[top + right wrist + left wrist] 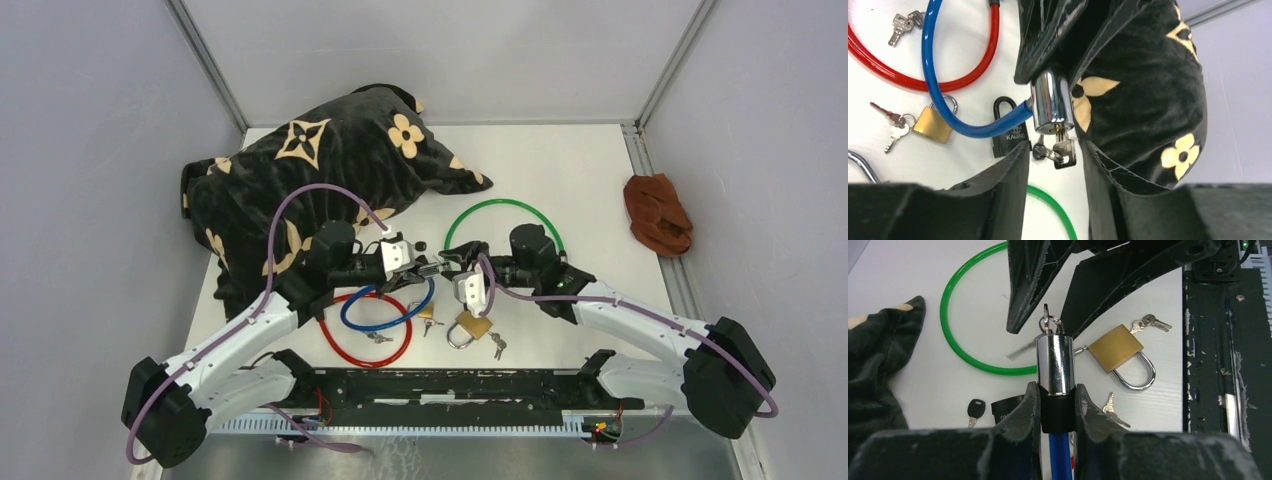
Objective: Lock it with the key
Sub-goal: Lock the lock.
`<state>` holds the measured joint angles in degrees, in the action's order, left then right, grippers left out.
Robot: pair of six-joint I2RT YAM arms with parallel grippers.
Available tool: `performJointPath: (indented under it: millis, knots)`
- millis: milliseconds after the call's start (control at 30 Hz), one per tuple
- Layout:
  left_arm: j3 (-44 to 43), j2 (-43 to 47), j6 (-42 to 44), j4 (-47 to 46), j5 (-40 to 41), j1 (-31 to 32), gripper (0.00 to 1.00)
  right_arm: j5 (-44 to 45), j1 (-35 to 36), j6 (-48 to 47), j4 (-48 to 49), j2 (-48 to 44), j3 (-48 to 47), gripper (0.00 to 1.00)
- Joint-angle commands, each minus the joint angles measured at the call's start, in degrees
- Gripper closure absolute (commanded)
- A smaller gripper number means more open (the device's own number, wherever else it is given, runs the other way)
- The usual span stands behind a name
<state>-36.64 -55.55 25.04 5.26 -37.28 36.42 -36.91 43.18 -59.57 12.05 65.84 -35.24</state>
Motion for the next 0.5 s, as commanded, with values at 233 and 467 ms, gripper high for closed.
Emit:
performJointPath:
  millis: [233,467]
  knots:
    - [5.70,4.80,-5.46,-1.57,3.24,0.58,0.98,11.86,-0.32,23.87,9.84,-16.71,14.37,0.45]
    - [11.32,8.58,-9.10,-5.86,2.51,0.65,0.98,11.13,0.05,48.98,26.96,-23.23,27.47,0.47]
